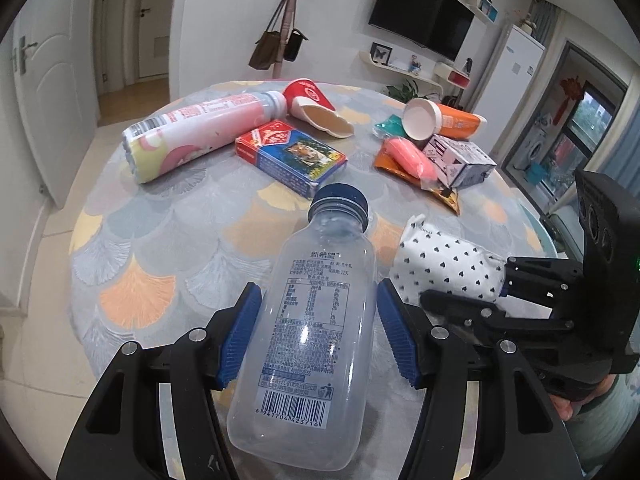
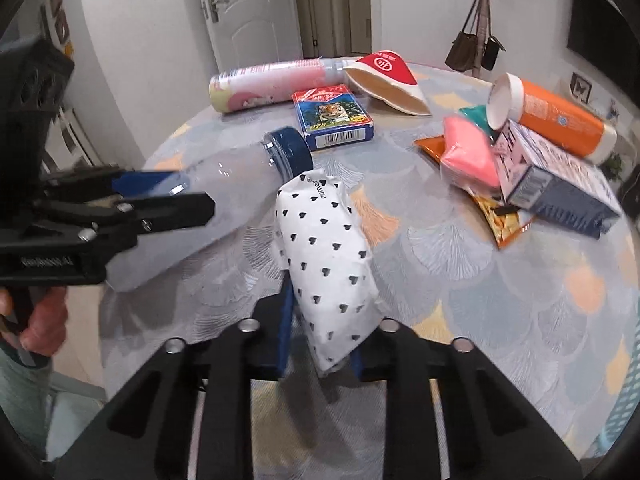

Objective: Collect trash
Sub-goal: 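Carry both items over the blue basket and open both grippers to drop them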

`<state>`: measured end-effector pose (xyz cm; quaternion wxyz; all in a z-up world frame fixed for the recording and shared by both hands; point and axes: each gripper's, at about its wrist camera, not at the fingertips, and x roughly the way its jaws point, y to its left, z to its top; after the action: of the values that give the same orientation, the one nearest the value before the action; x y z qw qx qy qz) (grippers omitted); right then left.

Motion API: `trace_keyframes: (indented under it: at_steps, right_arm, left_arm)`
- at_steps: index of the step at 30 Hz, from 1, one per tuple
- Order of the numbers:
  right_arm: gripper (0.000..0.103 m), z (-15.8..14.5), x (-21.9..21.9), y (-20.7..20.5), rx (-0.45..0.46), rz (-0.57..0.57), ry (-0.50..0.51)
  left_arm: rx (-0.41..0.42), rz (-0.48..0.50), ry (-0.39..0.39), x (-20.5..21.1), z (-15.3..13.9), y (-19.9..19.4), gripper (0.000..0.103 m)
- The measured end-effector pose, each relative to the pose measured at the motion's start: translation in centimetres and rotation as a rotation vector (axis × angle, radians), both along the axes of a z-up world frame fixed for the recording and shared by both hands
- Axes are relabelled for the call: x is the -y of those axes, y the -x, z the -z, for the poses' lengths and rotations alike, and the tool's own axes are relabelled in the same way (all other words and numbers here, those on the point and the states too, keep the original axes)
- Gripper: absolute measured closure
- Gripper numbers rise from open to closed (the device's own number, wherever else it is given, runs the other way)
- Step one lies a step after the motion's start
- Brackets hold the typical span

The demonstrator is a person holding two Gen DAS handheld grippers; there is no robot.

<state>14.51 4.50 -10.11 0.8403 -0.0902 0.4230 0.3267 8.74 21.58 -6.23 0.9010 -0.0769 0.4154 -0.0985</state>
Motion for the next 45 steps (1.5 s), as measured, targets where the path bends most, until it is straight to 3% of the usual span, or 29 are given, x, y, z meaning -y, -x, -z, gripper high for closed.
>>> trace_keyframes:
  at_steps: [7, 15, 21, 26, 33, 45]
  right_arm:
    - [0.089, -1.3, 3.4, 0.1, 0.019, 0.090, -0.094]
    - [0.089, -4.7, 7.0, 0.7, 0.133, 0.184, -0.103]
    - [0.089, -5.1, 9.5, 0.5, 0.131, 0.234, -0.132]
    - [0.089, -4.8, 11.9, 0.1, 0.103, 0.290, -0.169]
    - [0.089, -5.8, 15.4, 0.2, 0.125, 0.365, -0.210]
    - [0.089, -7.2, 22.7, 0.3, 0.160, 0.530, -0.264]
  left_arm:
    - [0.016, 0.045, -0.002, 2.1, -0.6, 0.2, 0.048]
    - [0.048, 0.095, 0.009, 4.4, -1.6, 0.2, 0.049]
    - [-0.031, 0.114, -0.126, 7.1, 0.4, -0.1, 0.048]
    - [-0.049, 0.097, -0.164, 8.0, 0.8, -0.1, 0.048]
    - [0.032, 0.123, -0.042, 8.6, -1.1, 0.1, 0.049]
    - [0.144, 0.255, 0.003, 15.5, -5.3, -1.8, 0.049]
